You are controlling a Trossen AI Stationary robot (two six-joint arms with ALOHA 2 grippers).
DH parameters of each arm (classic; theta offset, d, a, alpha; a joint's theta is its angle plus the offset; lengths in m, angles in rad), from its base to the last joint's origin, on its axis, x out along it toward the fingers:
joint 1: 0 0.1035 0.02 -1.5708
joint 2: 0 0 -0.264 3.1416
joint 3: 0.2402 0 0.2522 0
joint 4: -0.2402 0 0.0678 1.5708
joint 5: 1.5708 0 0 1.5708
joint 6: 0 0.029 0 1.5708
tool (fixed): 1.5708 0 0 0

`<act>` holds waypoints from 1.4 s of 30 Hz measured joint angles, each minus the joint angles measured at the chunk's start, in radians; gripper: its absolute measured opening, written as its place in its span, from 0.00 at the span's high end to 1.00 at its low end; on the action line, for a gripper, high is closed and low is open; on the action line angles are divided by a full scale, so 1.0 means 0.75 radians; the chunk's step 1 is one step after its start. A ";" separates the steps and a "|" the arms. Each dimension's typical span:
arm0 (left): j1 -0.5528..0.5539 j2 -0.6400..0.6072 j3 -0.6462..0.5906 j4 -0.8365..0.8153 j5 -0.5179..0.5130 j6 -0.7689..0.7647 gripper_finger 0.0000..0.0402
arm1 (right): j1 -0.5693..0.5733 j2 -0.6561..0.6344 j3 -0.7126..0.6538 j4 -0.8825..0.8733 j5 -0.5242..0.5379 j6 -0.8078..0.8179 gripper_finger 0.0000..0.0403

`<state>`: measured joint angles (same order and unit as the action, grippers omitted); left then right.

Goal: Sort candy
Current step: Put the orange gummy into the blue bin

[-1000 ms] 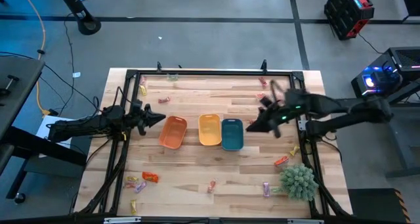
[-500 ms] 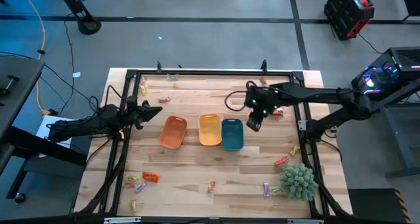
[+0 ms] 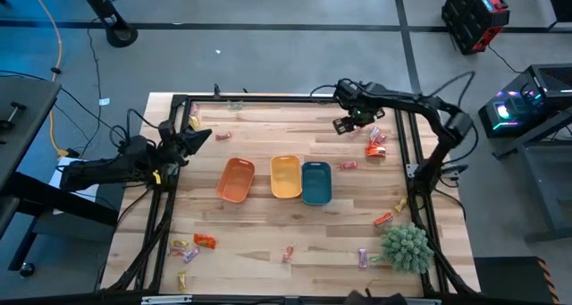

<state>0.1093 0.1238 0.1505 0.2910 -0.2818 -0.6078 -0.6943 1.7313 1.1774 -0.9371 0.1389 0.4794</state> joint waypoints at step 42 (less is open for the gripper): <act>-0.002 0.572 0.411 -0.292 0.070 0.279 0.96 | 0.529 -0.334 -0.124 0.696 -0.454 0.114 0.99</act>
<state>0.1078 0.5524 0.4588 0.0723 -0.2295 -0.3986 -0.2978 1.4811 1.0843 -0.4152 -0.2016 0.5645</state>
